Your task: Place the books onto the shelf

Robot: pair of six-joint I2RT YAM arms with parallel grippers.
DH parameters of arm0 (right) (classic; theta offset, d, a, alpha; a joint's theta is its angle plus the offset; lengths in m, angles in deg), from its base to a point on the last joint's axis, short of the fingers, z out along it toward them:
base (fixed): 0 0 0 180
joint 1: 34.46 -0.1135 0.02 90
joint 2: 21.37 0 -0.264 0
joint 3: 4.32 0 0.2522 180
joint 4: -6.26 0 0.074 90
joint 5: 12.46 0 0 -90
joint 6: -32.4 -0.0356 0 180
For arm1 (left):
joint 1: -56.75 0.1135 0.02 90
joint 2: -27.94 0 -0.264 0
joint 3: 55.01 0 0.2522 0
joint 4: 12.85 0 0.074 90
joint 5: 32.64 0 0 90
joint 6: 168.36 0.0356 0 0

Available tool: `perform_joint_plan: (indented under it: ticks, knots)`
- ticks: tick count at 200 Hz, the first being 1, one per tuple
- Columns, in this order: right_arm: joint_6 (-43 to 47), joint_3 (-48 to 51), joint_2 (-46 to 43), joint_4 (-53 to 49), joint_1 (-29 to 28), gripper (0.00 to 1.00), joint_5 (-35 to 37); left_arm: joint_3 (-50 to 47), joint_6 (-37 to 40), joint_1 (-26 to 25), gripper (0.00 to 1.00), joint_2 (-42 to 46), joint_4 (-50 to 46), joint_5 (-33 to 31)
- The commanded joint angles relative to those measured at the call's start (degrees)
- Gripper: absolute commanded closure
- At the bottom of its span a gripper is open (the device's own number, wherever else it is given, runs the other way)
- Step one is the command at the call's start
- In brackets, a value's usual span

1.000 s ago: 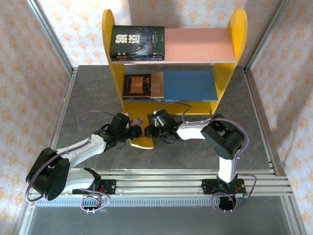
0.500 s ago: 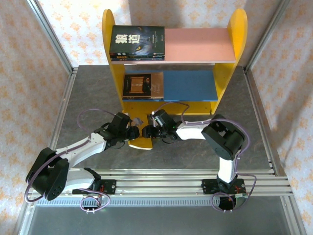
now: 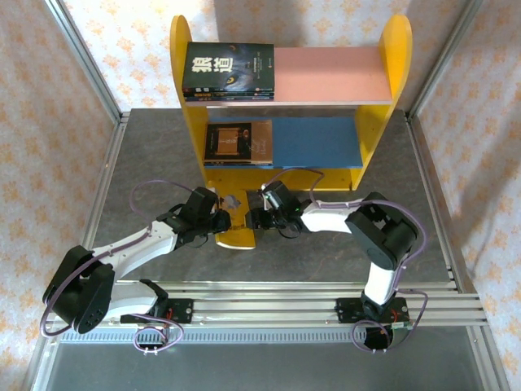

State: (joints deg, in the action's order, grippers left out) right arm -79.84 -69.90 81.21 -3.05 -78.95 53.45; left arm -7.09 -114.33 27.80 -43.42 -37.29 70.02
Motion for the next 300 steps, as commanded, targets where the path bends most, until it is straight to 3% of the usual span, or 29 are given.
perform_joint_plan:
  ticks: [1,36,103,142,183,217,251,300]
  knots:
    - [1.34,3.11,-0.58,-12.29,1.95,0.41,8.25,1.53,1.42,-0.45,0.83,1.45,0.16,-0.21]
    - [1.7,3.88,-3.63,-13.12,2.77,0.4,9.16,1.03,2.41,-0.41,0.96,3.58,1.84,3.76]
    - [2.14,6.06,-14.01,-14.8,6.79,0.4,7.3,1.27,6.65,-0.52,0.97,16.35,-1.1,14.65]
    - [1.95,6.72,-23.5,-17.21,8.19,0.36,7.09,0.89,2.3,-0.5,0.97,23.84,3.43,16.86]
    - [0.14,6.48,-33.5,-18.87,8.61,0.31,9.09,1.12,-8.13,-0.56,0.97,19.86,18.2,12.53]
    - [-2.8,5.45,-39.21,-18.53,10.87,0.27,9.84,5.3,-12.93,-0.65,0.99,13.71,25.7,4.38]
    - [-8.82,5.89,-42.26,-12.46,13.2,0.23,9.11,7.33,-18.43,-0.61,0.99,8.89,37.33,-0.38]
    - [-15.57,3.91,-40.59,-4.82,13.23,0.16,3.86,10.23,-20.67,-1.85,1.0,4.2,43.47,-7.1]
